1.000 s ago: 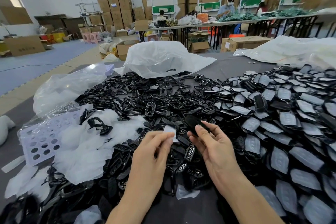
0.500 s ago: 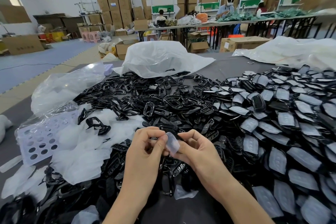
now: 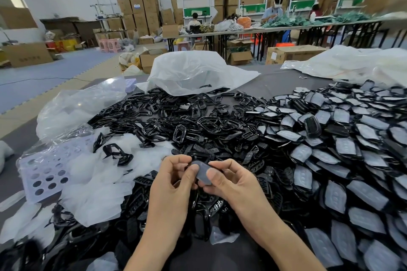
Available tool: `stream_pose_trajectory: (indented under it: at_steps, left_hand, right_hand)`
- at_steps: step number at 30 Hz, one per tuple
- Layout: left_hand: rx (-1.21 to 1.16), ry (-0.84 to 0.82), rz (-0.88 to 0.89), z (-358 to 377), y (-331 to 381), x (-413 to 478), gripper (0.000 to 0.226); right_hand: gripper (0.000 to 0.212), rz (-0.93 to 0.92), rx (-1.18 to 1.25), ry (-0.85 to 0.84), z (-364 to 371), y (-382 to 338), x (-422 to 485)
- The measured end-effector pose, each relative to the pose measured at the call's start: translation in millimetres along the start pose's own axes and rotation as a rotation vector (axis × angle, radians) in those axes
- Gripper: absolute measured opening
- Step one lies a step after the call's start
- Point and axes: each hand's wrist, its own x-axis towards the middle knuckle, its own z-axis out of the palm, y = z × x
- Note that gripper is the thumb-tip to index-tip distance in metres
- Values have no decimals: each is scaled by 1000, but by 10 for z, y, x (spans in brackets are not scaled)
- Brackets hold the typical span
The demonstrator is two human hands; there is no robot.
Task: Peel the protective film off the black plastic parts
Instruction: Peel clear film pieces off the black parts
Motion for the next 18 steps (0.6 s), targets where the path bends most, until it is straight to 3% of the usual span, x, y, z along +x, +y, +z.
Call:
stream_pose_trajectory:
  at_steps: [4, 9, 18]
  left_hand:
    - [3, -67, -24, 3, 19, 2, 11]
    - [3, -167, -20, -13, 42, 8, 16]
    - [61, -148, -53, -11, 13, 13, 14]
  right_hand:
    - [14, -45, -144, 73, -40, 29, -5]
    - [11, -67, -142, 93, -53, -8, 9]
    - [12, -115, -230, 88, -52, 18, -3]
